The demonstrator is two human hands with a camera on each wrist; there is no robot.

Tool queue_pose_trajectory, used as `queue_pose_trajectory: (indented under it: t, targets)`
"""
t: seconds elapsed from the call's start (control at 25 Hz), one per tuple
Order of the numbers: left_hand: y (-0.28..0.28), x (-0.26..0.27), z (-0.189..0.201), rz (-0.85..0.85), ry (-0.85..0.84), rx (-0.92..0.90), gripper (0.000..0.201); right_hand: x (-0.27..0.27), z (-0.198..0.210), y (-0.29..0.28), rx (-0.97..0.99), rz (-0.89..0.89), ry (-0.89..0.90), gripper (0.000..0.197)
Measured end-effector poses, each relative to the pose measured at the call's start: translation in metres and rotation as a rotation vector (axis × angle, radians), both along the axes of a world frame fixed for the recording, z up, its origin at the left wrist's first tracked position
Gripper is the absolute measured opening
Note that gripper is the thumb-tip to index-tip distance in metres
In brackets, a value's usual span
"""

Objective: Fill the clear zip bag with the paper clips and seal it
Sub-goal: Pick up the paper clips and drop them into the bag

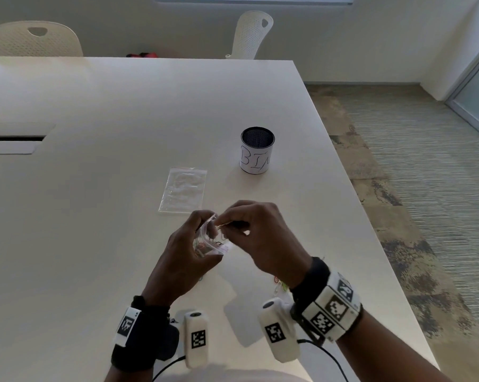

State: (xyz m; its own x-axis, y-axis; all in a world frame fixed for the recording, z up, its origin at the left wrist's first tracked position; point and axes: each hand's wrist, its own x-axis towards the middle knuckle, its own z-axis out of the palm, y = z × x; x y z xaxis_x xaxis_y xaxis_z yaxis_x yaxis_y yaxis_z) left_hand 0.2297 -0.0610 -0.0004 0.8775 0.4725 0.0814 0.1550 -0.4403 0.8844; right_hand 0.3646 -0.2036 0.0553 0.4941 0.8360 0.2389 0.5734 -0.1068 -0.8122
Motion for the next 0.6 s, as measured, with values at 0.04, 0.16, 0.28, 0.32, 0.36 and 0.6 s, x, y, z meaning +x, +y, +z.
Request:
queue_pose_trajectory:
  t: [0.04, 0.16, 0.28, 0.32, 0.36, 0.6]
  targets:
    - [0.000, 0.000, 0.001, 0.005, 0.004, 0.007, 0.056, -0.003, -0.001, 0.004, -0.022, 0.047, -0.065, 0.016]
    - [-0.001, -0.001, 0.002, 0.010, 0.001, 0.011, 0.055, -0.006, 0.003, 0.007, -0.059, 0.129, -0.156, 0.018]
    - [-0.001, -0.002, 0.000, -0.002, -0.013, 0.002, 0.053, 0.006, 0.011, -0.005, -0.039, 0.061, -0.194, 0.016]
    - [-0.001, -0.003, -0.001, -0.007, -0.019, -0.005, 0.054, 0.012, 0.011, -0.013, -0.049, 0.037, -0.195, 0.014]
    - [0.000, -0.003, -0.002, -0.009, -0.023, -0.010, 0.056, 0.018, 0.010, -0.022, -0.072, 0.029, -0.195, 0.013]
    - [0.002, 0.001, -0.011, -0.017, -0.027, -0.029, 0.061, 0.034, -0.012, -0.090, -0.465, 0.266, -0.162, 0.010]
